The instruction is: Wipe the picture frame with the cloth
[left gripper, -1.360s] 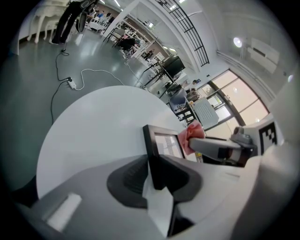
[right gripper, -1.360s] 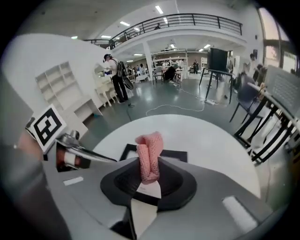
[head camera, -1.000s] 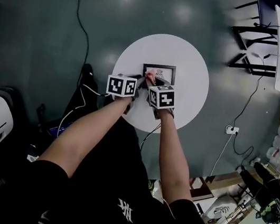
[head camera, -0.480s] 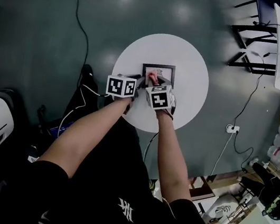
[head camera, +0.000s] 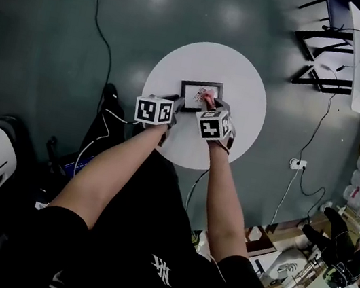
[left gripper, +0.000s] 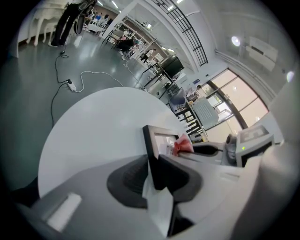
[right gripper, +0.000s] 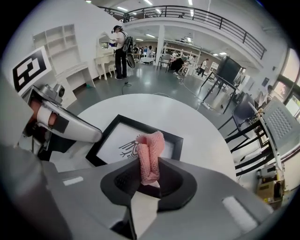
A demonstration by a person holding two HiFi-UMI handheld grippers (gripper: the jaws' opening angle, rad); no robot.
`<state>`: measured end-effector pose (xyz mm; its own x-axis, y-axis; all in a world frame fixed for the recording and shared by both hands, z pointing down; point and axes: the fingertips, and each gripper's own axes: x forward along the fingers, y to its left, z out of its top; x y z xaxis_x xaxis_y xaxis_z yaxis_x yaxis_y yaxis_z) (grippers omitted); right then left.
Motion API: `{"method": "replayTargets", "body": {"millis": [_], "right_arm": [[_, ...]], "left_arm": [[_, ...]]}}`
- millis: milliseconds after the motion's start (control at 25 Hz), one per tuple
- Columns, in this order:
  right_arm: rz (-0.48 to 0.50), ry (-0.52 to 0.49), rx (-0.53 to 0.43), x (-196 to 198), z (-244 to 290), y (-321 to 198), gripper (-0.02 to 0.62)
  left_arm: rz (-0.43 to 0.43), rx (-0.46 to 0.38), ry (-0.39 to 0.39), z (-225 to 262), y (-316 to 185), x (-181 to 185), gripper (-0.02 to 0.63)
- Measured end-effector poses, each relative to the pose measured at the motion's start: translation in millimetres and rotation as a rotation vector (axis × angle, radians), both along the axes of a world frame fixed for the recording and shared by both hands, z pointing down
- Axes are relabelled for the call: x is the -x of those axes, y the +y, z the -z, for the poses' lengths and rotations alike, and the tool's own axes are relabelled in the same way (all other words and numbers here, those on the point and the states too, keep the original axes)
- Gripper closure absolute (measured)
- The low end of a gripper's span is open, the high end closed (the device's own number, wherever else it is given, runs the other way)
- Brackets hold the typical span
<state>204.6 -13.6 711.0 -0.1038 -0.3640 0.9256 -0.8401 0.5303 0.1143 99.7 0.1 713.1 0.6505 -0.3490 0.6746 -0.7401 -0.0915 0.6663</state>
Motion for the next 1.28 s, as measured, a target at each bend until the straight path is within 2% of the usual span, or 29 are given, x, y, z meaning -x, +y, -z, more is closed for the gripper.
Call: {"method": "replayTargets", "body": {"millis": [480, 760, 840, 920, 1040, 1160, 1280], "right_arm": [[0.151, 0.288, -0.080, -21.9, 3.1, -3.4, 0.518], [0.118, 0.304, -0.120, -30.8, 13.0, -7.3, 0.518], [0.077, 0.298, -0.106, -41.9, 12.3, -7.6, 0.518], [0.005, 0.259, -0.090, -56.2, 11.2, -7.4, 0.518], [-0.057, 0.102, -0.121, -53.8, 23.3, -9.3, 0.518], [-0.020, -0.125, -0.088, -8.8, 30.8, 0.4, 0.518], [-0.091, -0.383, 0.018, 39.8, 30.4, 16.9, 0.518]], "left_arm": [[0.011, 0.000, -0.006, 0.6, 1.1, 1.4, 0.534], [0.012, 0.002, -0.004, 1.0, 1.4, 1.0, 0.534], [0.011, -0.002, -0.003, 0.6, 1.5, 2.0, 0.534], [0.012, -0.002, -0.001, -0.2, 2.4, 2.6, 0.534], [0.013, 0.003, 0.008, -0.4, 2.3, 1.7, 0.534], [0.020, 0.008, 0.014, 0.1, 1.6, 2.4, 0.535], [0.024, 0.009, 0.017, 0.5, 2.3, 2.7, 0.535]]}}
